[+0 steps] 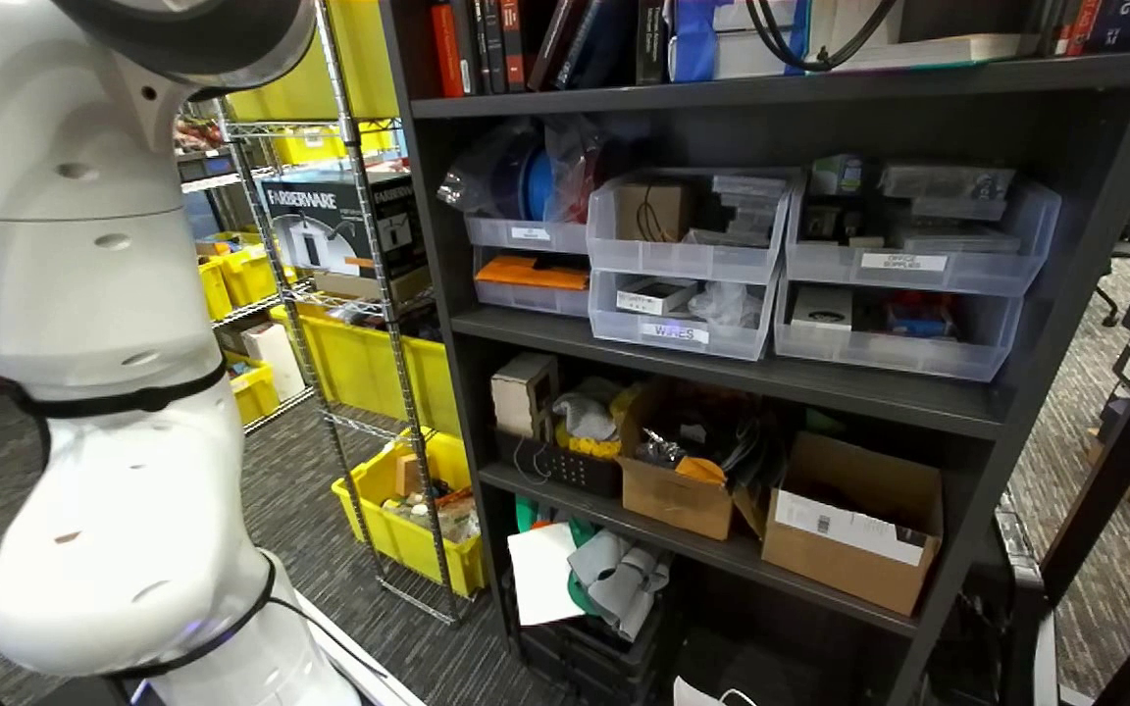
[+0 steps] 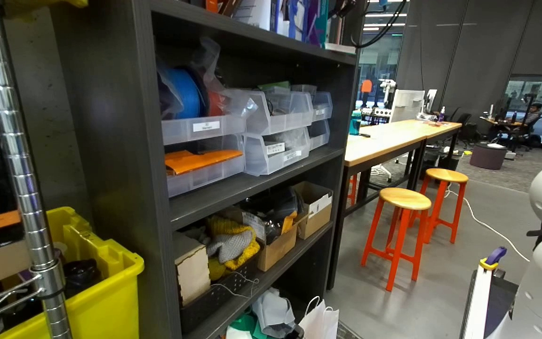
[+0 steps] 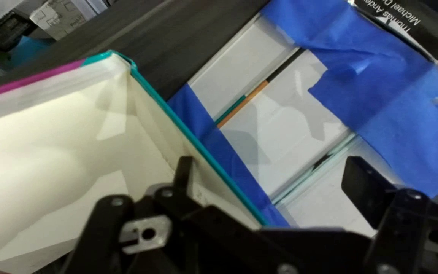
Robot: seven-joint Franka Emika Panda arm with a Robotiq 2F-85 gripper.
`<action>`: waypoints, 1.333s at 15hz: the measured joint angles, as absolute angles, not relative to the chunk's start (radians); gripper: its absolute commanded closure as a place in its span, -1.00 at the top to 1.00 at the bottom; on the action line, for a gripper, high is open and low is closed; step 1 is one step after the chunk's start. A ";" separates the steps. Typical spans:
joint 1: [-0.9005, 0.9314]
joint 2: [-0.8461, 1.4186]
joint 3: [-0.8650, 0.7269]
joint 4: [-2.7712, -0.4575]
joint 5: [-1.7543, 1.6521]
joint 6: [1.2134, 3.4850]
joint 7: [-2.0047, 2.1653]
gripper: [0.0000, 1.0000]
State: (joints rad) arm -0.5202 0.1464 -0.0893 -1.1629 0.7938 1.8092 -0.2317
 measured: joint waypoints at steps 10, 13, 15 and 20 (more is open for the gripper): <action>-0.515 0.086 -0.084 -1.246 0.767 1.808 -0.230 1.00; -0.513 0.063 -0.083 -1.278 0.756 1.799 -0.230 1.00; -0.511 0.045 -0.081 -1.303 0.750 1.792 -0.229 1.00; -0.494 0.010 -0.056 -1.356 0.749 1.762 -0.208 1.00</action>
